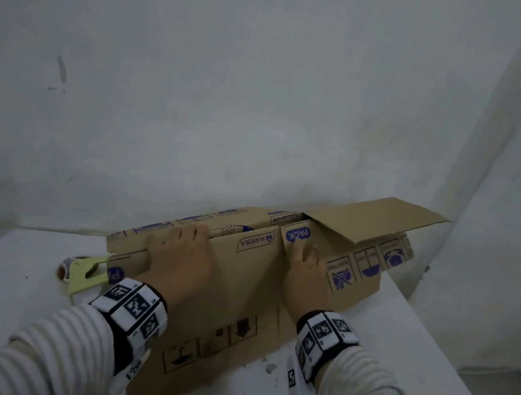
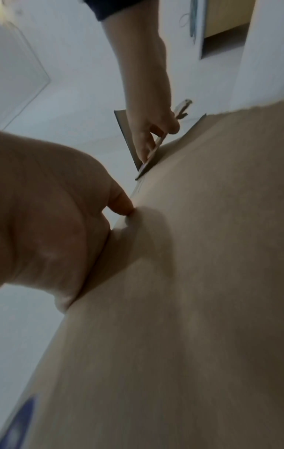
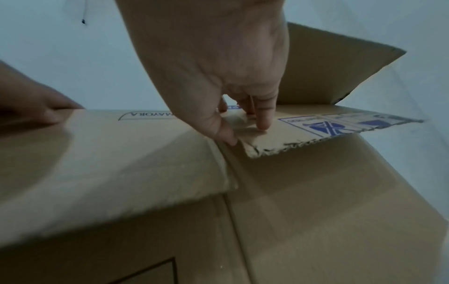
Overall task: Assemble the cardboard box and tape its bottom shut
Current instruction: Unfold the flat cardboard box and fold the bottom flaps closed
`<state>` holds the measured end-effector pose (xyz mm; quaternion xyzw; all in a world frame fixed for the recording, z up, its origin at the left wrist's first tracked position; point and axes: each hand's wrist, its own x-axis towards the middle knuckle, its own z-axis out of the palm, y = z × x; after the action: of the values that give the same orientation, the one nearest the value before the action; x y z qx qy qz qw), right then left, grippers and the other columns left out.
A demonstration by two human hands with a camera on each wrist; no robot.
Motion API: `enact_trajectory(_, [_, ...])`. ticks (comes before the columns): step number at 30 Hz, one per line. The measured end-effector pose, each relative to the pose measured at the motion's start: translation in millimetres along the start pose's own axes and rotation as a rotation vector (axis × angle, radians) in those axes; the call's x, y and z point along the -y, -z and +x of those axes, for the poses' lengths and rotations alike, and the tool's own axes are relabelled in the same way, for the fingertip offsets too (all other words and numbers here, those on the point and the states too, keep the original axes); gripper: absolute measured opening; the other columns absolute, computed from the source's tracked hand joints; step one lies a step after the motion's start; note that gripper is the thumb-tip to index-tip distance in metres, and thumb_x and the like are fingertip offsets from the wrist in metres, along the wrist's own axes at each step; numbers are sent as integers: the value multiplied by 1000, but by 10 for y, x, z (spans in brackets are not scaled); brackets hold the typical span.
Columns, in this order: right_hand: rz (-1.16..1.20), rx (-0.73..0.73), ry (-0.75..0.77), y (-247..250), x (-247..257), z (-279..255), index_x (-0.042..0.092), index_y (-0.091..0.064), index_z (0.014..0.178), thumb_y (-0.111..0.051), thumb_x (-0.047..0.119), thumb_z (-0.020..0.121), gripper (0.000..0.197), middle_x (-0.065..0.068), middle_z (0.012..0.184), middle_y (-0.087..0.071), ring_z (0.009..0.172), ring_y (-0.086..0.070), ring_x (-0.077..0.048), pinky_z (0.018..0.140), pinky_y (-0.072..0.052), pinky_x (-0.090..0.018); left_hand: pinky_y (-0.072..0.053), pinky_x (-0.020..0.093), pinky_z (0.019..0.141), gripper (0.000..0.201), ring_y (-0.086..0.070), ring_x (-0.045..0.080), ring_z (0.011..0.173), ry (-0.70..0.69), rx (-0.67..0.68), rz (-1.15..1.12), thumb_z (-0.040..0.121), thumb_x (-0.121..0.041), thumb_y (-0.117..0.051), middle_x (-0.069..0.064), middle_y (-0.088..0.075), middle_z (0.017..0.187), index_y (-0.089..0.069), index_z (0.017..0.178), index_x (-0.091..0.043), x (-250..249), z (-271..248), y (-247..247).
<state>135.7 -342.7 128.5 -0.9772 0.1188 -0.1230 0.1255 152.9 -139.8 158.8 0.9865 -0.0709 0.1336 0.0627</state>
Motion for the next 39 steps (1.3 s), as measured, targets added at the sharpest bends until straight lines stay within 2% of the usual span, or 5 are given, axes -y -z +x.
enact_trajectory(10, [17, 93, 372, -147, -545, 314, 27, -14, 148, -40, 22, 90, 63, -13, 153, -23, 133, -30, -40, 98, -39, -45, -14, 71, 102, 77, -27, 31, 135, 162, -16, -62, 78, -76, -32, 6, -35, 144, -31, 137, -26, -1174, 457, -159])
enact_trajectory(18, [142, 158, 430, 332, -1303, 662, 2, -38, 137, -37, 26, 100, 44, -21, 118, -53, 101, -54, -32, 95, -45, -39, 0, 77, 101, 66, -6, 37, 144, 204, -56, -47, 86, -65, -41, 5, -17, 156, -17, 144, -45, -1618, 462, -418])
enact_trajectory(24, [327, -165, 458, 438, -1532, 1238, 8, -32, 145, -54, 22, 93, 58, -19, 149, -31, 133, -36, -35, 106, -40, -43, -1, 77, 100, 65, -6, 37, 144, 189, -88, 46, 86, -66, -39, 6, -15, 157, -17, 144, -47, -1690, 381, -467])
enact_trajectory(30, [184, 30, 448, 602, -1535, 1692, 11, -29, 147, -48, 29, 96, 57, -10, 154, -26, 143, -19, -27, 118, -20, -39, -6, 78, 100, 62, -14, 39, 143, 179, -80, 66, 84, -62, -48, 8, -24, 156, -31, 140, -45, -1732, 322, -439])
enact_trajectory(39, [24, 218, 396, 686, -1519, 1910, 9, -52, 127, -42, 26, 95, 38, -14, 126, -50, 117, -48, -32, 95, -41, -37, 6, 76, 101, 45, -4, 32, 144, 236, 22, -65, 83, -56, -53, 0, -24, 150, -44, 125, -43, -1799, 342, -308])
